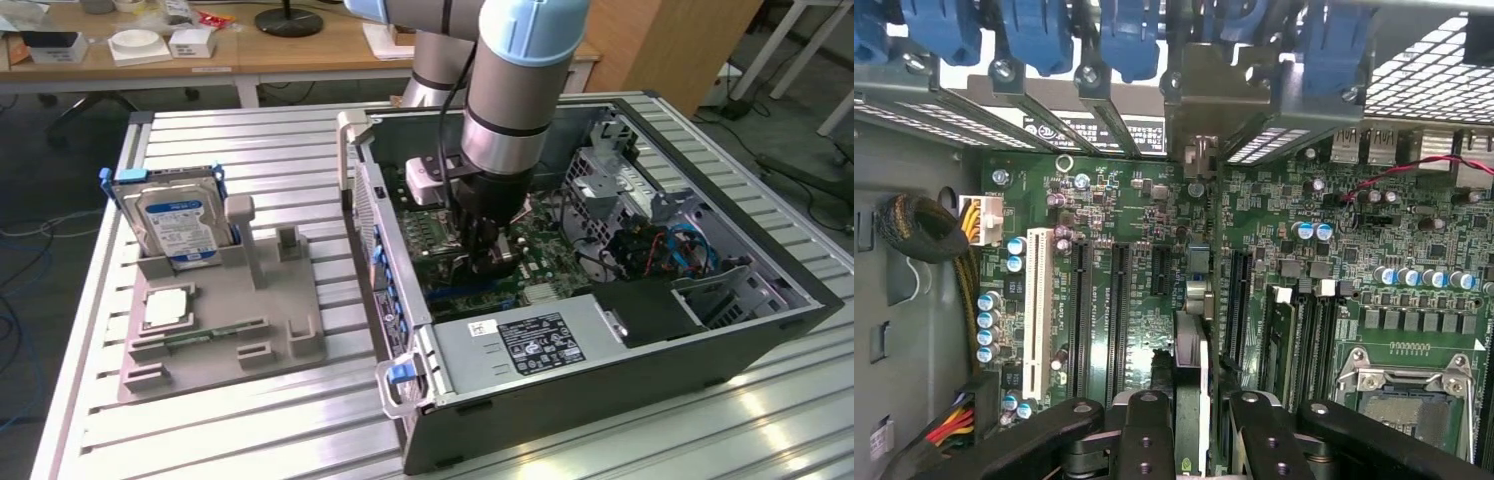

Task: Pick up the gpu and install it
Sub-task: 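Insert the gpu into the slot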

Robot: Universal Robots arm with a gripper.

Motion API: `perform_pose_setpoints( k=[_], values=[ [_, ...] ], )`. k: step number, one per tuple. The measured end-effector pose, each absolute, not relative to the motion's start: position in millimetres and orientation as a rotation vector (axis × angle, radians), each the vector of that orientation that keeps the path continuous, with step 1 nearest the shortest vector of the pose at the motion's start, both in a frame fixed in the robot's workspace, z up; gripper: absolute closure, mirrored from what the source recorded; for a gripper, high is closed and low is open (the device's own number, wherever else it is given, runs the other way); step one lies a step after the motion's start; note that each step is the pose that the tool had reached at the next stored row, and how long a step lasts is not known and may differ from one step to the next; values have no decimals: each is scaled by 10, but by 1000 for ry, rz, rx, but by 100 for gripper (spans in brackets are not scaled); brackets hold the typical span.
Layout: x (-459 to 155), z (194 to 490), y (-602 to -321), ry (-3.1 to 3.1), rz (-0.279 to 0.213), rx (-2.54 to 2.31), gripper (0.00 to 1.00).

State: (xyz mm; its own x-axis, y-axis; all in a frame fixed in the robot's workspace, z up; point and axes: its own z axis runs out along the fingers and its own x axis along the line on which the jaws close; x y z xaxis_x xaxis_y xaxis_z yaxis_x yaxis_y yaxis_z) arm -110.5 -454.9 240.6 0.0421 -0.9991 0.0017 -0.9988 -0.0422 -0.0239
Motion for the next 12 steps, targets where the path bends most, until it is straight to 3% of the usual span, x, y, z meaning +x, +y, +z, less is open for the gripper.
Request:
perform_pose_setpoints(
  k=[12],
  values=[
    [-1145,2416,-4522,2162,-28,-2256,73]
  ],
)
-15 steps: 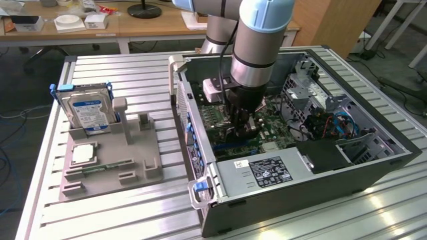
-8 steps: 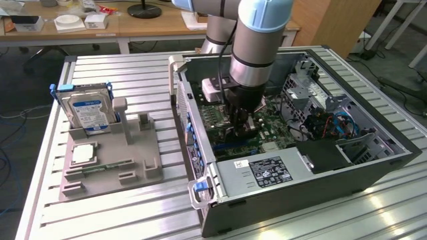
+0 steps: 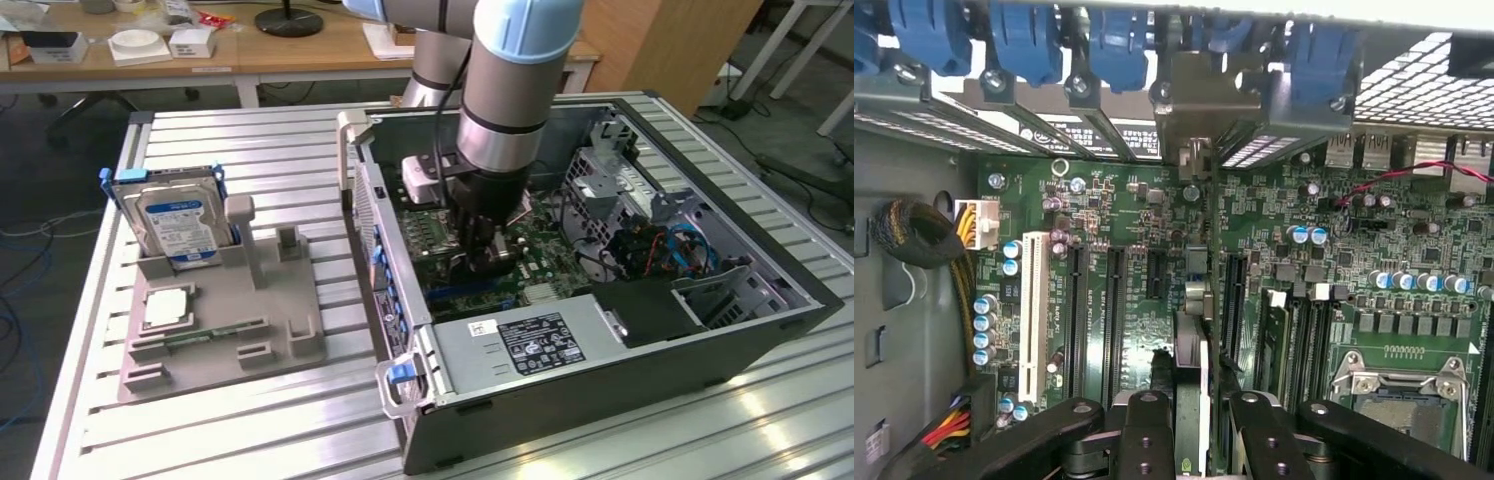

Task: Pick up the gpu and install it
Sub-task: 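Insert the gpu into the slot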

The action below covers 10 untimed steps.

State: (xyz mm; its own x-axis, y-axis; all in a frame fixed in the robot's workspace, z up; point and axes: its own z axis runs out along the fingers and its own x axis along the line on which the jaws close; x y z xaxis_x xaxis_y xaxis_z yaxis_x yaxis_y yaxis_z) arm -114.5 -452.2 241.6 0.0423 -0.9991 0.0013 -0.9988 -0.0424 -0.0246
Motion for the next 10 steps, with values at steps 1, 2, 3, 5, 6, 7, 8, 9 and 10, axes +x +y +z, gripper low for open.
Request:
perform_pose_setpoints(
  k=[1,2,3,5,6,7,8,9,10],
  values=[
    [-1154,2417,-4522,2162,-29,-2256,73],
    [-1156,2418,-4522,2162,-29,-2256,73],
    [-1157,2418,-4522,2162,-29,-2256,73],
    [-1159,2418,-4523,2162,-29,-2255,73],
    [-1160,2418,-4525,2162,-29,-2255,73],
    [-1161,2418,-4526,2163,-29,-2255,73],
    [-1162,2418,-4527,2163,-29,-2254,73],
    [-1162,2418,-4528,2163,-29,-2254,73],
    [-1163,2418,-4528,2163,-29,-2254,73]
  ],
)
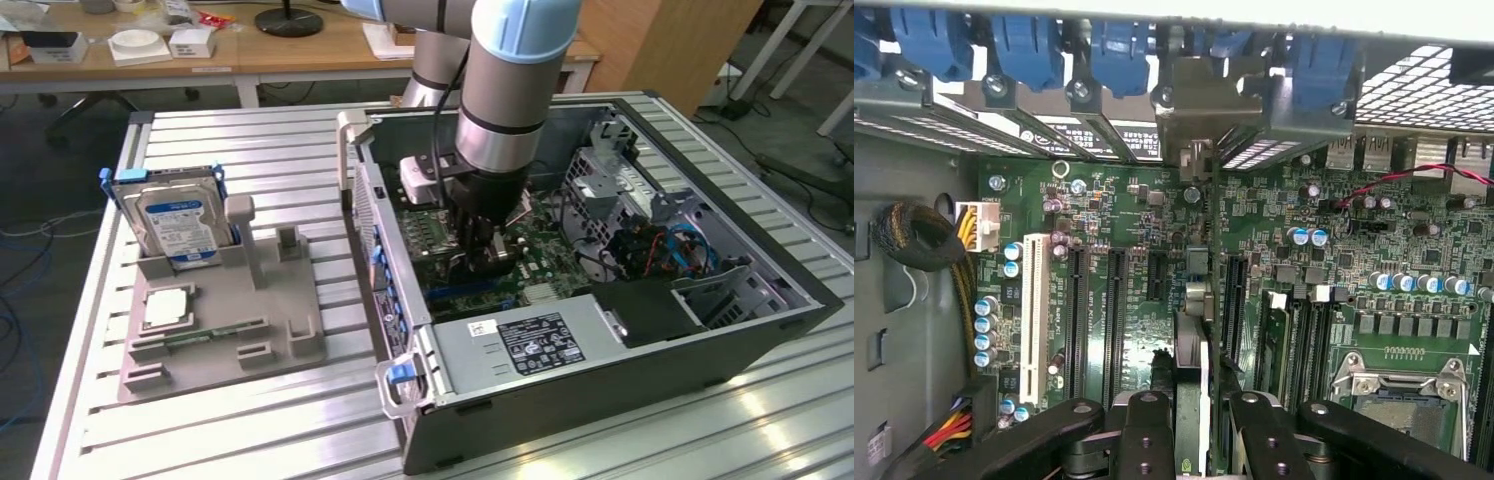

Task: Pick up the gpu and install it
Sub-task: 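Insert the gpu into the slot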

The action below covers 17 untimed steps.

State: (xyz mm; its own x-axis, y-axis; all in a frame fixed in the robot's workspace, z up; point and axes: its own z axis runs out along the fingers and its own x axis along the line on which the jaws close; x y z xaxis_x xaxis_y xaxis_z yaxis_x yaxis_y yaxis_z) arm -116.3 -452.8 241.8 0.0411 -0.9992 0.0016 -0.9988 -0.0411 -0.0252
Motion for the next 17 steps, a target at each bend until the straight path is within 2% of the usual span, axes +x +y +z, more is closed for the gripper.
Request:
perform_pose_setpoints(
  k=[17],
  values=[
    [-1165,2408,-4559,2163,-28,-2254,73]
  ],
)
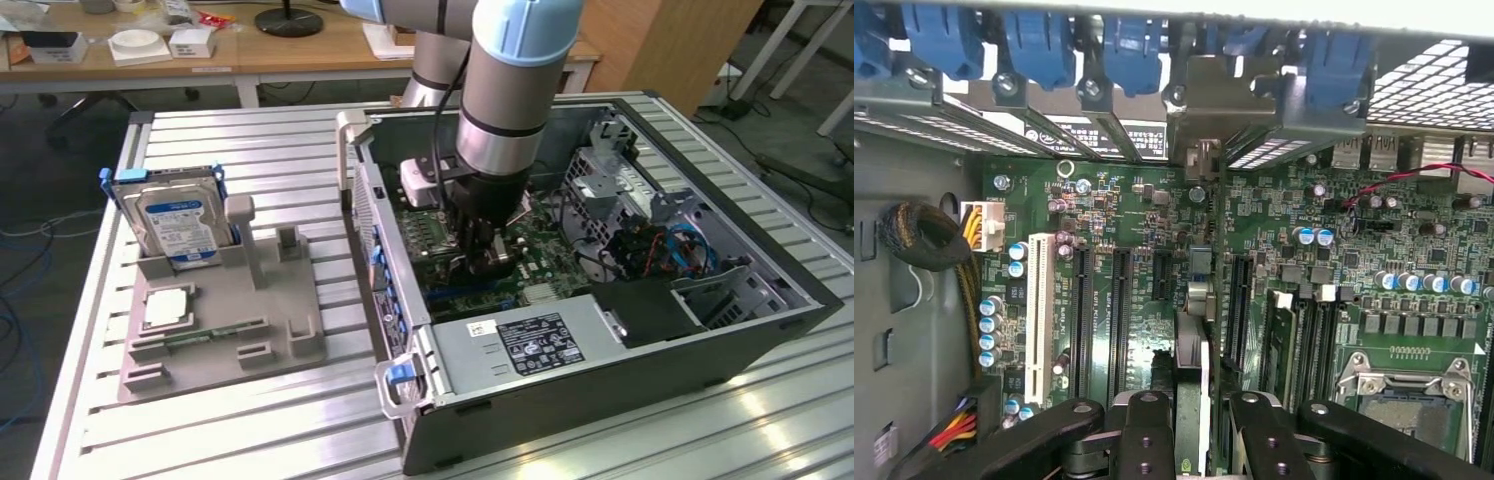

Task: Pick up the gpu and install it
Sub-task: 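Insert the gpu into the slot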

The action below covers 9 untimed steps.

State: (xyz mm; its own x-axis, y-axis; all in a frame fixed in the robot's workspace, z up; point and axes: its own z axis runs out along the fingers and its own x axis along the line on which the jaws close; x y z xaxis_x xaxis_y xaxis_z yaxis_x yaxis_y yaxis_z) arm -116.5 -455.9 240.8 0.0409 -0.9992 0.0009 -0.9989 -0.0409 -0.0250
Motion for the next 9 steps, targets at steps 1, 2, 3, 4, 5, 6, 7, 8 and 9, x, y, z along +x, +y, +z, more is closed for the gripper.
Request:
perform_pose_setpoints(
  k=[1,2,3,4,5,6,7,8,9],
  values=[
    [-1165,2405,-4559,2163,-28,-2254,73],
    [-1166,2401,-4559,2163,-27,-2253,73],
    [-1166,2398,-4558,2163,-27,-2253,73],
    [-1166,2394,-4558,2163,-26,-2253,73],
    [-1165,2393,-4558,2162,-25,-2252,73],
    [-1165,2393,-4560,2161,-24,-2252,73],
    [-1165,2392,-4560,2161,-24,-2251,73],
    [-1165,2395,-4560,2161,-23,-2251,73],
    [-1166,2406,-4558,2160,-23,-2250,73]
  ],
)
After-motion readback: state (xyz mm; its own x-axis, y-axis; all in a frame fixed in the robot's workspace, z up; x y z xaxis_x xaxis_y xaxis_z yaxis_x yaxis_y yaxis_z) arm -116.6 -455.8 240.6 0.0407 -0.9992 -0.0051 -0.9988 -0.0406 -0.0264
